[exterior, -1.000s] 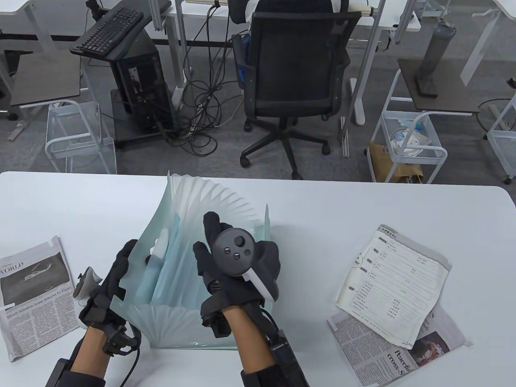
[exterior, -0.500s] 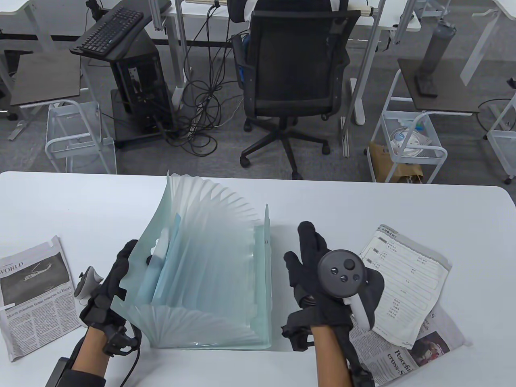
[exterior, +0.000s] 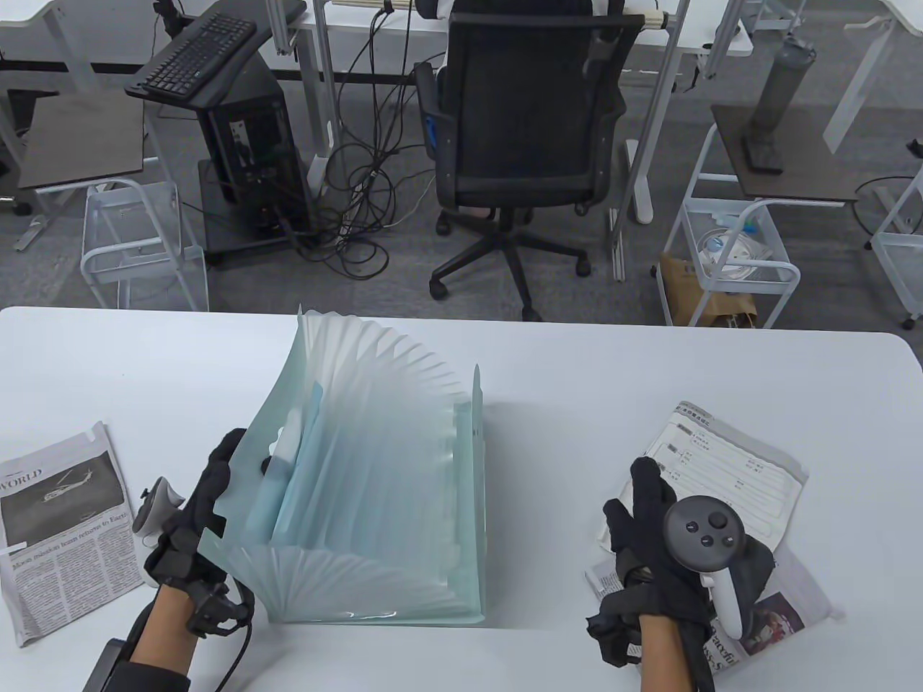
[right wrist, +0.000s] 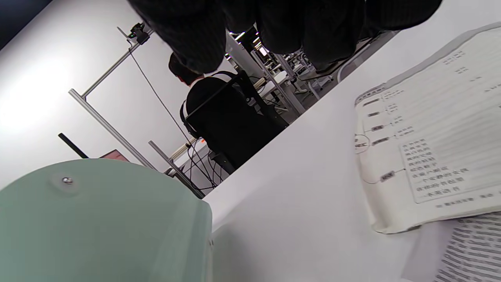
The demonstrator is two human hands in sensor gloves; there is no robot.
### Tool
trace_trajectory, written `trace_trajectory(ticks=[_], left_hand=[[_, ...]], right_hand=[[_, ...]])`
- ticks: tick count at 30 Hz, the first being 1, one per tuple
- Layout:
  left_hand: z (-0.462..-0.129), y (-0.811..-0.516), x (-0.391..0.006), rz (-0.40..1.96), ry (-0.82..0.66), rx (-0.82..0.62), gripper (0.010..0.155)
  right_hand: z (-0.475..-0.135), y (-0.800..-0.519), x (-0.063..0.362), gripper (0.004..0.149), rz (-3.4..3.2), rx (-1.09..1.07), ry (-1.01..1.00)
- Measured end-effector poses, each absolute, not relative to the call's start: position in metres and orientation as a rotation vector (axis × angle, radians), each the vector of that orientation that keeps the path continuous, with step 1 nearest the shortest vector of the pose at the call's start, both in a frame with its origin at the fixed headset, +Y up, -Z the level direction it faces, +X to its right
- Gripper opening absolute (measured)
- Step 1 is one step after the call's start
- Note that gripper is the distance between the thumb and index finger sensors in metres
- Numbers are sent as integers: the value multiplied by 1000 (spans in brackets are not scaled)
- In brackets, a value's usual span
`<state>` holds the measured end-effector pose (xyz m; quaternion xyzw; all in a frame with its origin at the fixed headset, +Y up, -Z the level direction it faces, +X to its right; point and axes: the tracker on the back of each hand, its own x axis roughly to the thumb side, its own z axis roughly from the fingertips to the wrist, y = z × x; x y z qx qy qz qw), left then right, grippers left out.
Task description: Sort materials into accordion folder compartments
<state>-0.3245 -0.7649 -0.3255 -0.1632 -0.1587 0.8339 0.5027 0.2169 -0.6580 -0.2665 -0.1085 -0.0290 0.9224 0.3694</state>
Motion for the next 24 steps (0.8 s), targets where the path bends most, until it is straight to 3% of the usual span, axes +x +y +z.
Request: trace_trajectory(ticks=[11, 18, 24], left_hand=[[-325, -765, -325, 2018, -382, -400, 68], [-325, -765, -324, 2023, -379, -402, 68], [-325, -765, -324, 2026, -378, -406, 68]], right_hand=[[-267, -700, 242, 63, 2356, -411, -9], [-291, -728, 230, 64, 2373, -461, 76], [-322, -755, 206, 60, 2522, -646, 116]])
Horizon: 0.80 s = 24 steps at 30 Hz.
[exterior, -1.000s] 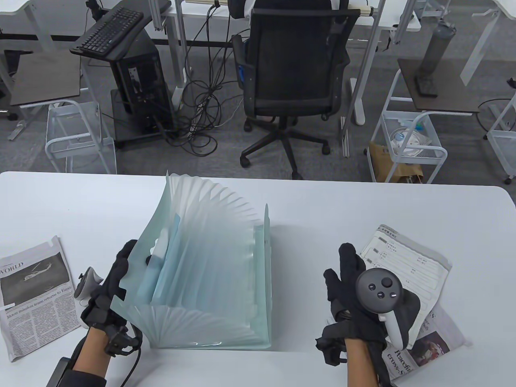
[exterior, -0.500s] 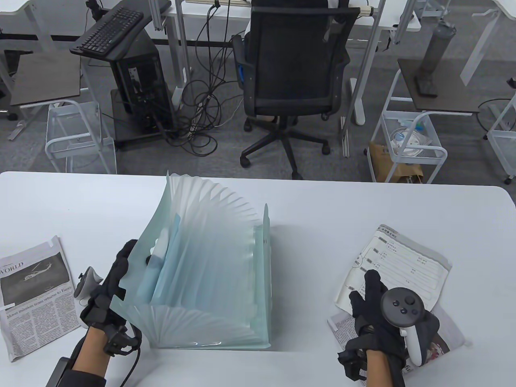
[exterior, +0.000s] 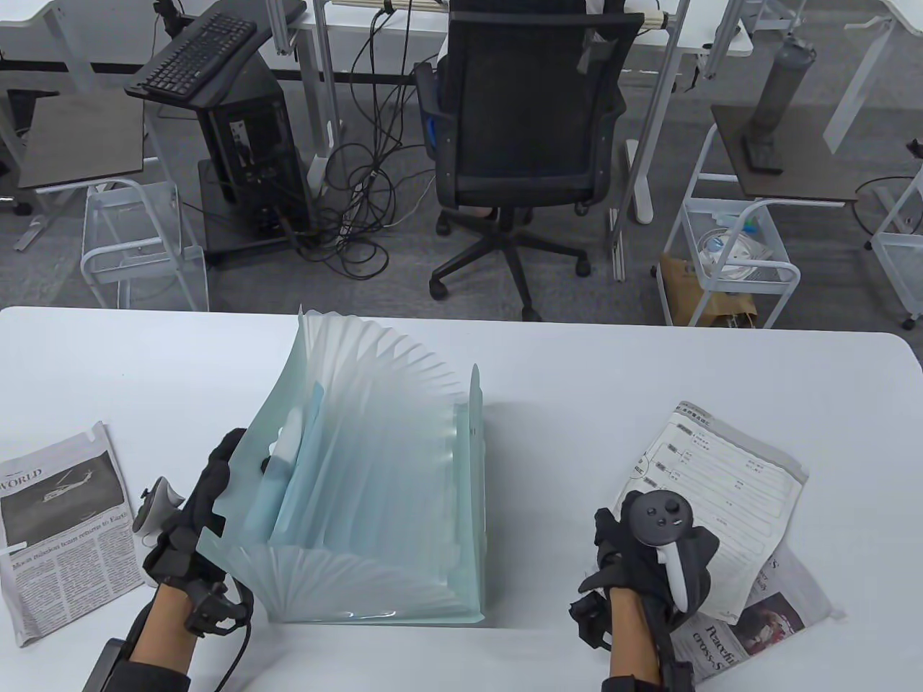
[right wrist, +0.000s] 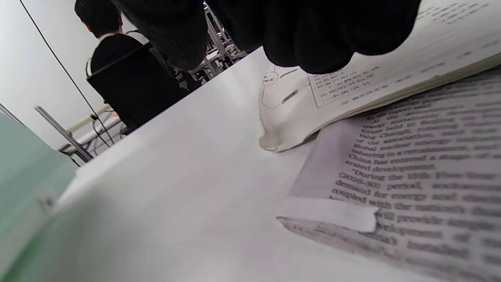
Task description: Sort materials into accordion folder compartments
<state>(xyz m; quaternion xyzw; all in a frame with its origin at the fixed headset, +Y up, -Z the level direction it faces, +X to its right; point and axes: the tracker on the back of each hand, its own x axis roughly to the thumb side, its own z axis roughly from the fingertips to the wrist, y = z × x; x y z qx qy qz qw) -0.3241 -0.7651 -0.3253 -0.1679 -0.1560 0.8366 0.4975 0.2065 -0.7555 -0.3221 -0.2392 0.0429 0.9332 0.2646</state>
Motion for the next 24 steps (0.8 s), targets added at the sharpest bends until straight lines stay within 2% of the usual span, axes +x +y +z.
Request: trace_trajectory(ticks=[5, 9, 13, 15, 18, 24], left_hand=[[-325, -766, -324, 2025, -375, -410, 68], [-326, -766, -325, 2023, -374, -410, 67], [-326, -766, -325, 2020, -372, -410, 67], [-326, -766, -325, 2019, -370, -411, 67], [-327, -766, -325, 2009, -372, -417, 67], [-327, -766, -324, 2013, -374, -419, 66]], right_hand=[[-344, -769, 194, 70, 2672, -831, 248], [-353, -777, 186, 75, 2776, -906, 274], [-359, -784, 182, 68, 2845, -946, 324], [-362, -785, 181, 54, 2884, -944, 313], [-363, -784, 179, 44, 2893, -930, 328], [-364, -780, 179, 37, 2887, -902, 357]])
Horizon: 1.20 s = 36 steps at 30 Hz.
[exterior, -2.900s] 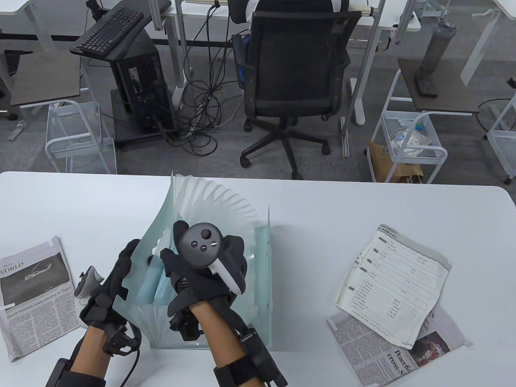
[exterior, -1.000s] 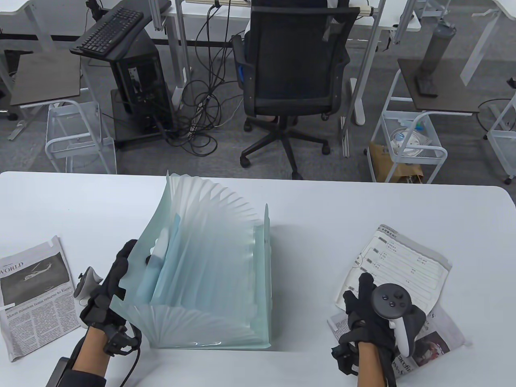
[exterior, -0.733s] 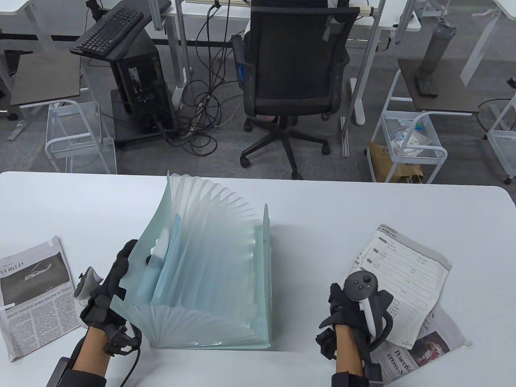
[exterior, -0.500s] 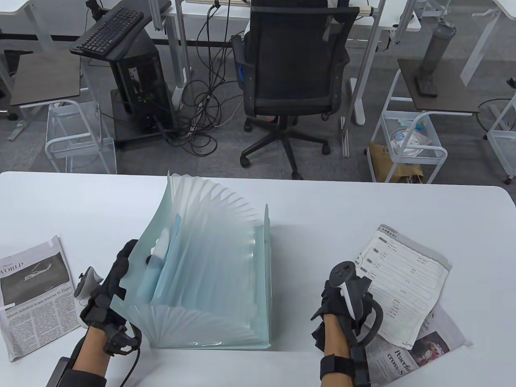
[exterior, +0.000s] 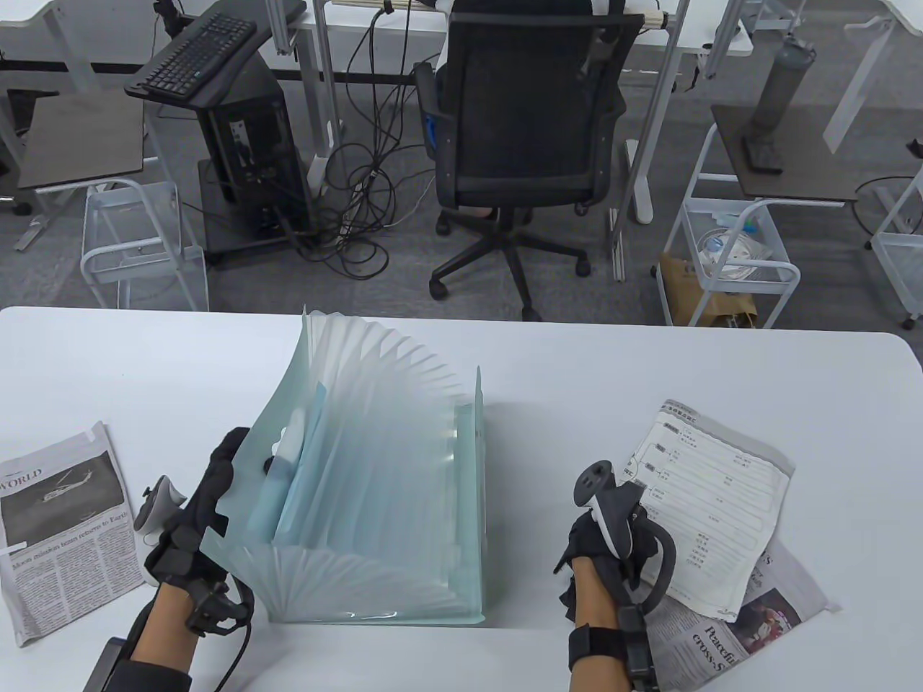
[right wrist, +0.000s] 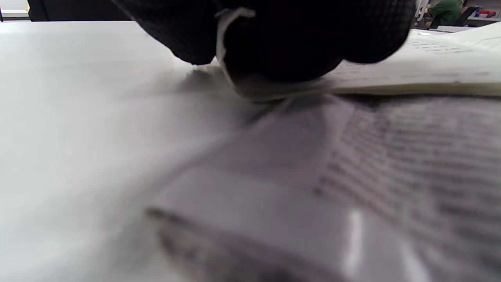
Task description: Sort materials into accordion folder compartments
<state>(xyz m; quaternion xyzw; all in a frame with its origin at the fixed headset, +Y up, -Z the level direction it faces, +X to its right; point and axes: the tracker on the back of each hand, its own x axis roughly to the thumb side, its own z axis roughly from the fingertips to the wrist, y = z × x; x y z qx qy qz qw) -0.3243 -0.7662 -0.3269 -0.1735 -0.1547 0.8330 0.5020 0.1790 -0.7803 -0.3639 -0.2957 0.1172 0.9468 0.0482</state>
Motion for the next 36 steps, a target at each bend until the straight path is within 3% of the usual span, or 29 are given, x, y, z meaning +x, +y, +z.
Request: trace_trajectory(ticks=[6, 21, 36], left_hand=[[-327, -766, -324, 2023, -373, -421, 66], [-326, -767, -323, 2027, -365, -428, 66], [-326, -768, -322, 2039, -365, -424, 66]], right_hand=[[-353, -757, 173, 31, 2955, -852, 192], [-307, -624, 152, 35, 2877, -605, -360], [-267, -550, 143, 35, 2444, -302, -523]])
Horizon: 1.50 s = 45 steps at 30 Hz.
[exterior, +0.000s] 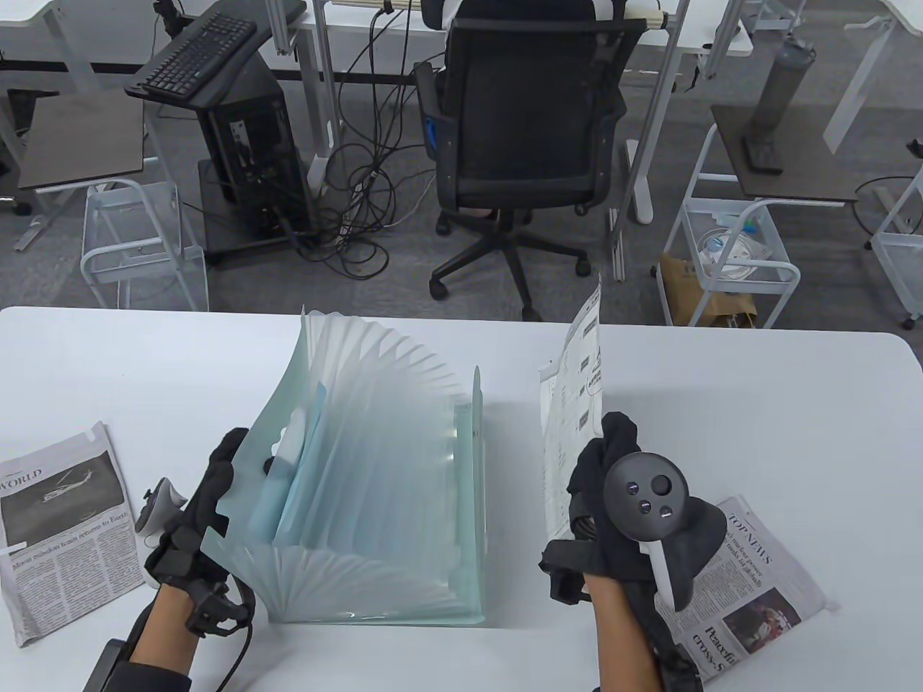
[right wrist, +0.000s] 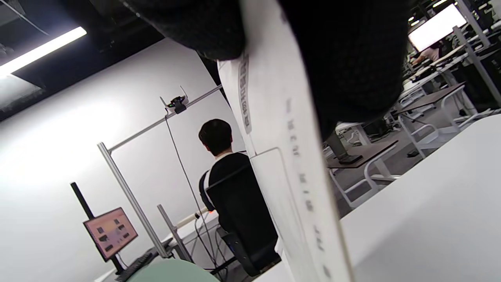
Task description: Sort materials into accordion folder compartments
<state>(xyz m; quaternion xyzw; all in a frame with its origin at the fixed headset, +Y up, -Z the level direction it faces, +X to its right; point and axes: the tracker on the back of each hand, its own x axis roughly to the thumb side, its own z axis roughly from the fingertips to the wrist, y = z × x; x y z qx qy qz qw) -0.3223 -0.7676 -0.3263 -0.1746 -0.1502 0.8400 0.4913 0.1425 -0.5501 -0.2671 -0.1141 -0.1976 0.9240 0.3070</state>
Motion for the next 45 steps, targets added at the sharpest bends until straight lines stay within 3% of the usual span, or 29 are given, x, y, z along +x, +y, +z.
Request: trace_trajectory(ticks=[24, 45], left_hand=[[-326, -769, -319, 2046, -363, -425, 65], [-326, -769, -321, 2059, -363, -422, 65]], right_hand=[[-235, -472, 111, 34, 1898, 155, -467], [-253, -472, 41, 34, 1732, 399, -252]])
